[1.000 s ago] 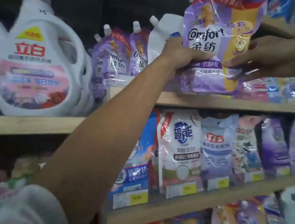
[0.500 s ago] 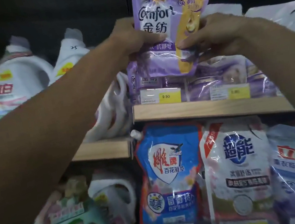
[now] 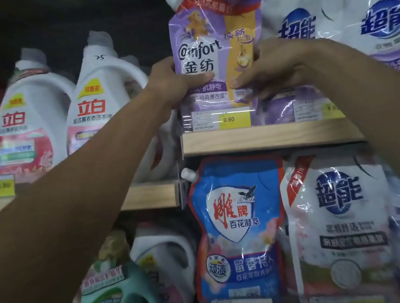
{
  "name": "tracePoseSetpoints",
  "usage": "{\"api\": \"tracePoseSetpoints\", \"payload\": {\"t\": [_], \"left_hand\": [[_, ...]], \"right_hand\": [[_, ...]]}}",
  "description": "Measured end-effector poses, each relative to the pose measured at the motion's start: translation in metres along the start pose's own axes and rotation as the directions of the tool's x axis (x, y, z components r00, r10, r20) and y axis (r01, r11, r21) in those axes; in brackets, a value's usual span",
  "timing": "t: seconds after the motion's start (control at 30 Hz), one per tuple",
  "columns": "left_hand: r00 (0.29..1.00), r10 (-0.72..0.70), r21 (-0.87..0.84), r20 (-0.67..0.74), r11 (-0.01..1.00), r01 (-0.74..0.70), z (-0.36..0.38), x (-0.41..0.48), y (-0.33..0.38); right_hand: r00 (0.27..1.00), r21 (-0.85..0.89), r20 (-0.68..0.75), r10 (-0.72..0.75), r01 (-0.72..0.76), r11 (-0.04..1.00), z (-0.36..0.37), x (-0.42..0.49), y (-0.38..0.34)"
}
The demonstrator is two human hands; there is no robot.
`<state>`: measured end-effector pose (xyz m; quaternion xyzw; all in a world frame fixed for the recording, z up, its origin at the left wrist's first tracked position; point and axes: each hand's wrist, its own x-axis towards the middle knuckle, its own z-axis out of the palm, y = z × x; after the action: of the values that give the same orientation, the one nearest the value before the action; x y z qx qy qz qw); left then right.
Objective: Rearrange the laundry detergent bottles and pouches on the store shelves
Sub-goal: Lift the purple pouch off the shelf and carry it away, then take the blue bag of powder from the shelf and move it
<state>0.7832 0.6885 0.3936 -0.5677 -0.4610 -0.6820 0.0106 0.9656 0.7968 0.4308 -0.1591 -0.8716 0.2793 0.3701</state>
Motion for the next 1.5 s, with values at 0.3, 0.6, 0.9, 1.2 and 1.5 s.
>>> {"api": "tracePoseSetpoints", "payload": {"t": [0.3, 0.6, 0.9, 1.2, 1.5], "left_hand": [[0.993, -0.096, 0.012, 0.062, 0.995, 0.095, -0.003, -0.008, -0.008], [0.988, -0.134, 0.002, 0.072, 0.991, 0.134, -0.002, -0.018, -0.008], [0.986, -0.161, -0.031, 0.051, 0.986, 0.163, 0.000, -0.019, -0.006], [0.974, 0.121, 0.249, -0.192, 0.966, -0.070, 0.014, -0.047, -0.005], [0.846, 0.361, 0.422, 0.393, 0.747, -0.514, 0.077, -0.191, -0.014]], "right_hand": [[0.980, -0.111, 0.072, 0.185, -0.176, 0.978, 0.006, -0.004, -0.006], [0.986, 0.010, 0.025, 0.166, -0.167, 0.986, 0.012, -0.020, -0.001], [0.973, 0.051, -0.044, 0.225, -0.223, 0.973, 0.019, -0.033, -0.012], [0.866, -0.651, -0.451, -0.216, -0.153, 0.744, 0.029, -0.088, -0.027], [0.934, -0.793, -0.339, 0.116, -0.350, 0.499, 0.034, -0.252, 0.042]]}}
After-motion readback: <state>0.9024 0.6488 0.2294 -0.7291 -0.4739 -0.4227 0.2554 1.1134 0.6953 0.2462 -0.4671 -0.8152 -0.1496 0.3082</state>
